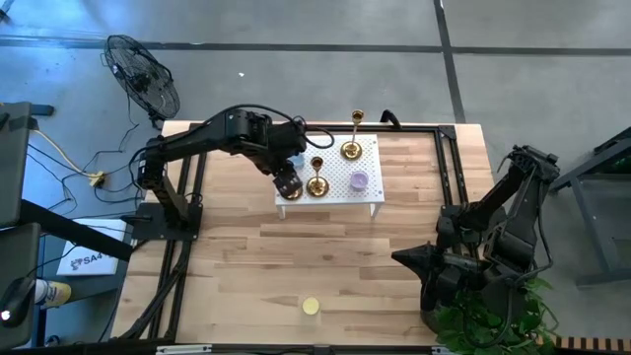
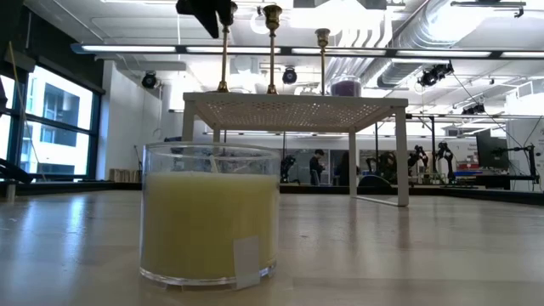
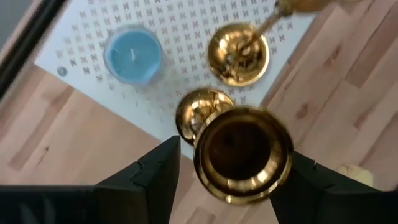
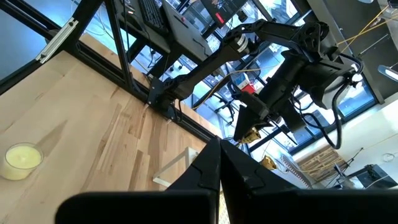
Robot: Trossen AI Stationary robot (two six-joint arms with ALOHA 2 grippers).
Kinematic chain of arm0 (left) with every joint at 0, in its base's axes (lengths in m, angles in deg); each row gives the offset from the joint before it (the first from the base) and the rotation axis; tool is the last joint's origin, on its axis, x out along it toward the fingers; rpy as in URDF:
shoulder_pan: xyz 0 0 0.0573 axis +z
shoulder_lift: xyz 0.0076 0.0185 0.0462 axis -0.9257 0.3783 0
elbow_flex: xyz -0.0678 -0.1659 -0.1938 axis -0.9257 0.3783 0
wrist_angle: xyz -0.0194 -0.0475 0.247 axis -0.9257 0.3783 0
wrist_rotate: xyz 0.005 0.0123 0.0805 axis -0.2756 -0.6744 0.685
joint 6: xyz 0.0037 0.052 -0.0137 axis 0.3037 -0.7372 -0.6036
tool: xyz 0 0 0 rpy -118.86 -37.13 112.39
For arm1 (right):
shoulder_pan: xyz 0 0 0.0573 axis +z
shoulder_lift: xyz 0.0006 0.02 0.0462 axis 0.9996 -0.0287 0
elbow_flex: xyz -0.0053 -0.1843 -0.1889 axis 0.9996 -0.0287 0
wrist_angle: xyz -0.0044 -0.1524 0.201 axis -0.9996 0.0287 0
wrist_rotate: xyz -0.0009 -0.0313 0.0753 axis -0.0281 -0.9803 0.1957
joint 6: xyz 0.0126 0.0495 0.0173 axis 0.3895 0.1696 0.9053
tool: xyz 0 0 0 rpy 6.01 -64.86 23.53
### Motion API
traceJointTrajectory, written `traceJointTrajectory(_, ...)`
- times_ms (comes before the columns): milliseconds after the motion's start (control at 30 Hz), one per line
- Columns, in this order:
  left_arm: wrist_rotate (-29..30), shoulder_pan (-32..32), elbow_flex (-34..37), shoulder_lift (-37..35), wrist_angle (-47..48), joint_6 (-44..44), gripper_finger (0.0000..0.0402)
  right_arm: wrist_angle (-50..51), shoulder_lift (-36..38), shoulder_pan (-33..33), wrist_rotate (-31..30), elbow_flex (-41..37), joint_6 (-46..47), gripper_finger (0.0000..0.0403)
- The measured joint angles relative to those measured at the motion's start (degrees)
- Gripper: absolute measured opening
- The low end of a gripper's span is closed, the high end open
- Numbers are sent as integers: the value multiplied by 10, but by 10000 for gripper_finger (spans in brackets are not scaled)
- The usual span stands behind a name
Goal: Pick & Place candle stick holders
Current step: Put the gold candle holder on the shelf
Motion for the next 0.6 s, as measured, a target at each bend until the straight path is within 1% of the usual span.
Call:
traceJointTrajectory(100,-5,0,0,0,17,1,204,0,0,0,0,0,0,0)
traceJointTrajectory(333,-9,0,0,-7,18,13,204,0,0,0,0,0,0,0)
traceJointTrajectory(600,-11,-26,0,-31,17,17,204,2,0,0,0,0,0,0)
